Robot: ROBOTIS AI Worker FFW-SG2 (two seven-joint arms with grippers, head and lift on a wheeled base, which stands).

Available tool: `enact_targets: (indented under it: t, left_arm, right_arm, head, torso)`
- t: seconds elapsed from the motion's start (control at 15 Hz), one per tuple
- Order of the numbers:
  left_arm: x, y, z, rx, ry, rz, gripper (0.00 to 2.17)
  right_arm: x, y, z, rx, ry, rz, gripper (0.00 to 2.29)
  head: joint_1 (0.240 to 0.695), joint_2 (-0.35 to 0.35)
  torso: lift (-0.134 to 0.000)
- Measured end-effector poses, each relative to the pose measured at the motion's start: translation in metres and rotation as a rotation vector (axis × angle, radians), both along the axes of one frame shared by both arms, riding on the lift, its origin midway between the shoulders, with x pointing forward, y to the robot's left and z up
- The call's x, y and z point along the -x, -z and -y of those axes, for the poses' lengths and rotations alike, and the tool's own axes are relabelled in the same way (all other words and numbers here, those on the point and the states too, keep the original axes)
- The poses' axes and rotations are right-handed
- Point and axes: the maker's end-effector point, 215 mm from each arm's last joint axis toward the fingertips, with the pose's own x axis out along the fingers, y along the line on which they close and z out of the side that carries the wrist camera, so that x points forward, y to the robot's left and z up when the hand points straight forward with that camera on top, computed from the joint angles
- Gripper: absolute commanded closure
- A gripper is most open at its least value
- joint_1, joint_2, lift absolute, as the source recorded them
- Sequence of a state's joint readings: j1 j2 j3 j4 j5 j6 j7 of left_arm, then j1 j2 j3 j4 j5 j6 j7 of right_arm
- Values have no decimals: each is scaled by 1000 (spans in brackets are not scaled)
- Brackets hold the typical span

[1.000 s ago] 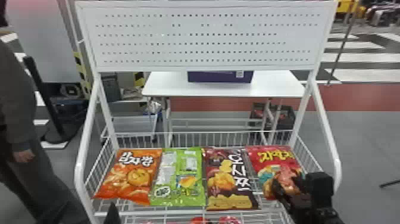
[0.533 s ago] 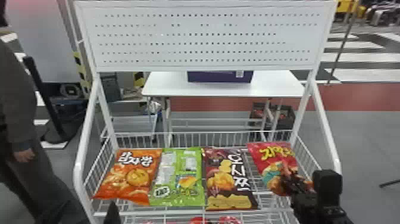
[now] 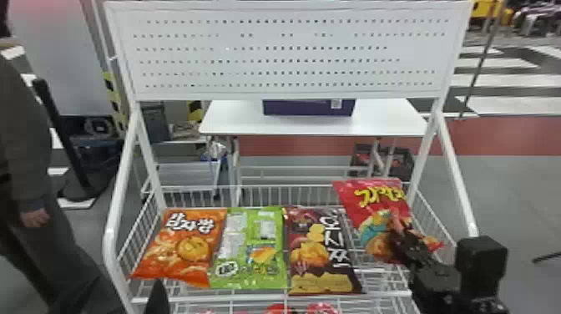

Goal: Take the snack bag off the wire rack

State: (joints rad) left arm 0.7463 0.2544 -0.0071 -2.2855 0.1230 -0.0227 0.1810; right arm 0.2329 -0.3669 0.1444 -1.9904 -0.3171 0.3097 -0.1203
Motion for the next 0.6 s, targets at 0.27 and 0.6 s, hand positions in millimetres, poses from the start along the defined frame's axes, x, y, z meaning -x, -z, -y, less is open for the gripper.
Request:
enact_targets:
  t: [0.27, 0.6]
  left_arm:
    - [-3, -3, -5, 4, -3, 7, 134]
    - [-2, -5, -13, 6, -14, 10, 134]
  right_arm:
    - [39, -23, 1, -17, -5, 58, 1838]
    - [80, -40, 28, -38, 33, 116, 1838]
  head:
    - [499, 0]
    - [499, 0]
  torso:
    - [0]
    - [0]
